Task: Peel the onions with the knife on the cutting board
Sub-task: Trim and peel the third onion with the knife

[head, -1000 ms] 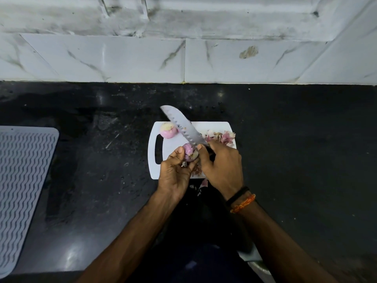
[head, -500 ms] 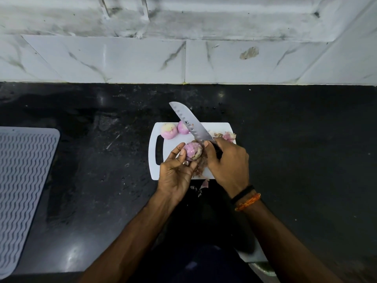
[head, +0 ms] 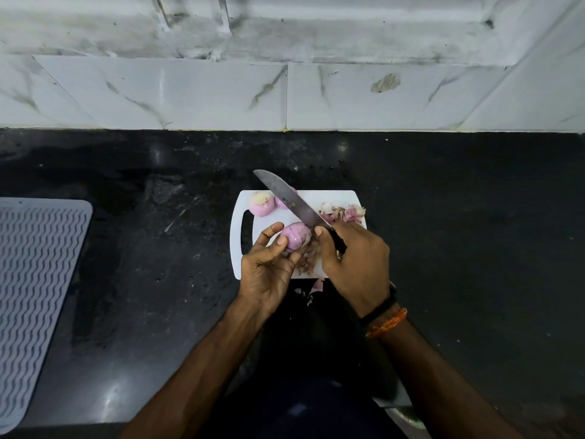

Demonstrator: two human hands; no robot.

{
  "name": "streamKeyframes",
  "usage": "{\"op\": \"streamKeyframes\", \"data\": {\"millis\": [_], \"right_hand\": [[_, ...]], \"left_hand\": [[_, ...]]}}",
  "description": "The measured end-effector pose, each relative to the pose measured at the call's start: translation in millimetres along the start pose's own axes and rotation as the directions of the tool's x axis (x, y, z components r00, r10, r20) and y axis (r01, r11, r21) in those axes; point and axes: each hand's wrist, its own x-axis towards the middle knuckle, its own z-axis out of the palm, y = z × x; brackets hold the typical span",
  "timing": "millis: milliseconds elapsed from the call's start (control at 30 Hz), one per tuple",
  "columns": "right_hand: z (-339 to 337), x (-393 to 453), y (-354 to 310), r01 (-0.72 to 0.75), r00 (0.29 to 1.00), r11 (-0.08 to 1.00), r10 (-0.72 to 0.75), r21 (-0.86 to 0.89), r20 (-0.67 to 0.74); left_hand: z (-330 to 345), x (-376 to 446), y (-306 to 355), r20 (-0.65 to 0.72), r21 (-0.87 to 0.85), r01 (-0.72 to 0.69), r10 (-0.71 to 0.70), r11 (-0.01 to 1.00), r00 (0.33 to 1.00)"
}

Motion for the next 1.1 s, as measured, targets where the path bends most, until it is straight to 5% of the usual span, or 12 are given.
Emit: {"op": "streamKeyframes", "data": {"millis": [300, 633, 900, 1100], "right_hand": [[-14, -4, -1, 0.013, 1.0, 0.99, -0.012, 0.14, -0.004], [-5, -12, 0, 0.129, 0.991, 0.99, -0.13, -0.054, -0.023], [-14, 4, 1, -0.216, 0.976, 0.974, 0.214, 0.071, 0.024], [-14, 9, 5, -0.386, 0.919, 0.923, 0.385, 0.001, 0.083]], "left_hand": [[1, -3, 1, 0.001, 0.017, 0.044, -0.044, 0.999, 0.999], [-4, -3, 2, -0.023, 0.043, 0.038, -0.037, 0.998, 0.999], [-7, -6, 3, 0.129, -0.006, 0.067, -0.066, 0.998, 0.989], [-5, -9, 5, 0.147, -0.128, 0.117, -0.098, 0.985, 0.984]]}}
